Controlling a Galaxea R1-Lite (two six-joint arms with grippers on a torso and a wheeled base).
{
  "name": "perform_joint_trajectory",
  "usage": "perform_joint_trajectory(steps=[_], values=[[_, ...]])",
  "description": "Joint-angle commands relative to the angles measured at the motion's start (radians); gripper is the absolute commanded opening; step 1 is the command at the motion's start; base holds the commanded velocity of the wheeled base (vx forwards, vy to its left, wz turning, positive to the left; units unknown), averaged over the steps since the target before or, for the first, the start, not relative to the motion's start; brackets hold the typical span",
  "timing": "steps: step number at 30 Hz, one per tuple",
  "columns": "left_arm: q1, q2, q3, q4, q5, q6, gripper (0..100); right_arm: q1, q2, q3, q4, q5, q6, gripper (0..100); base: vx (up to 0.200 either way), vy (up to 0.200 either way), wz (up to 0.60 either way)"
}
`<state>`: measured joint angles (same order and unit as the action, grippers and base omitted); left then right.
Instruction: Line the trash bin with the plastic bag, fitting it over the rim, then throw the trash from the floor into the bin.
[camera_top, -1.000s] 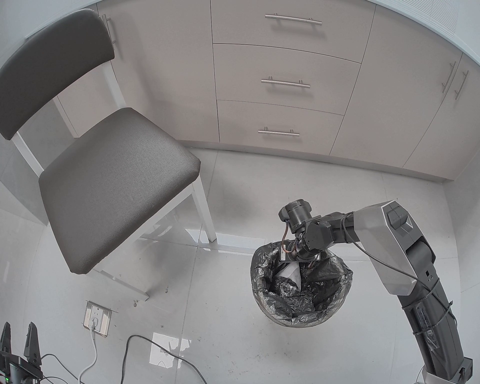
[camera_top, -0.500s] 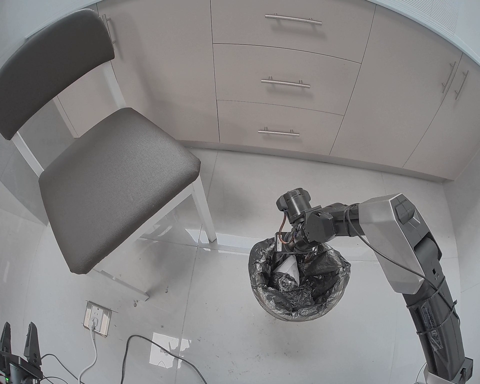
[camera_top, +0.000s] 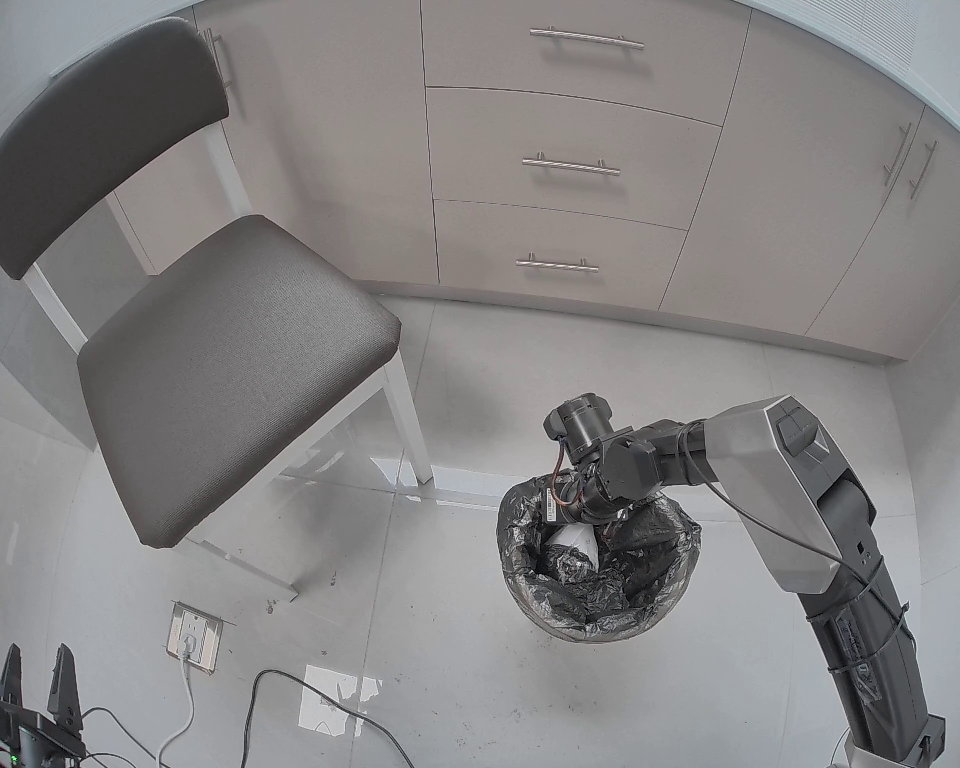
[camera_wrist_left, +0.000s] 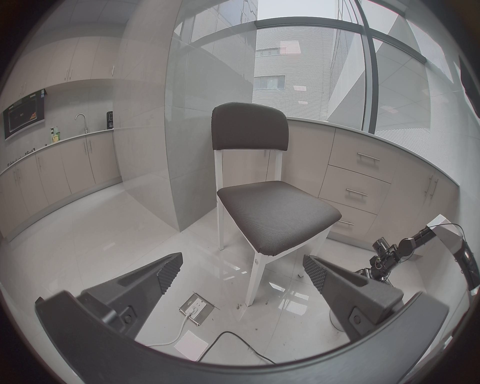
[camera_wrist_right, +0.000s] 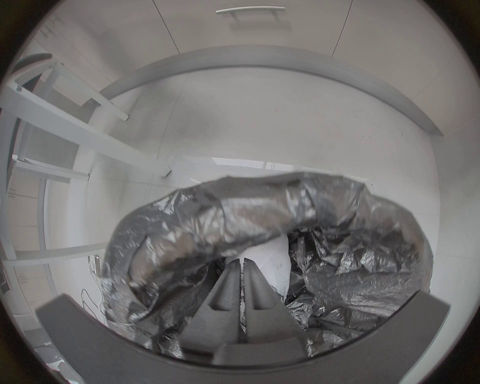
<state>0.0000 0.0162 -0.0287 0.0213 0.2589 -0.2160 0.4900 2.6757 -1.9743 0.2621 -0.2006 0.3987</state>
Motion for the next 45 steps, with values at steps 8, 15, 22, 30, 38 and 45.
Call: perform_joint_trajectory(steps=[8,15,22,30,38,45], values=[[0.0,-0.015,0.0,0.0,0.0,0.0,100,-0.044,0.047,-0.026,0.005,0.046,-0.058,0,0.0,0.0,0.0],[0.0,-0.015,0.0,0.0,0.0,-0.002,100,-0.074,0.138,-0.026,0.074,0.047,-0.063,0,0.0,0.0,0.0],[0.0,-0.015,0.0,0.0,0.0,-0.002,100,-0.08,0.25,-0.026,0.192,0.053,-0.052,0,0.0,0.0,0.0],[0.0,-0.015,0.0,0.0,0.0,-0.002,100,-0.074,0.335,-0.026,0.275,0.053,-0.051,0,0.0,0.0,0.0],[0.0,-0.015,0.0,0.0,0.0,-0.002,100,-0.076,0.424,-0.026,0.434,0.053,-0.051,0,0.0,0.0,0.0],[0.0,-0.015,0.0,0.0,0.0,-0.002,100,-0.079,0.424,-0.026,0.473,0.063,-0.051,0,0.0,0.0,0.0]])
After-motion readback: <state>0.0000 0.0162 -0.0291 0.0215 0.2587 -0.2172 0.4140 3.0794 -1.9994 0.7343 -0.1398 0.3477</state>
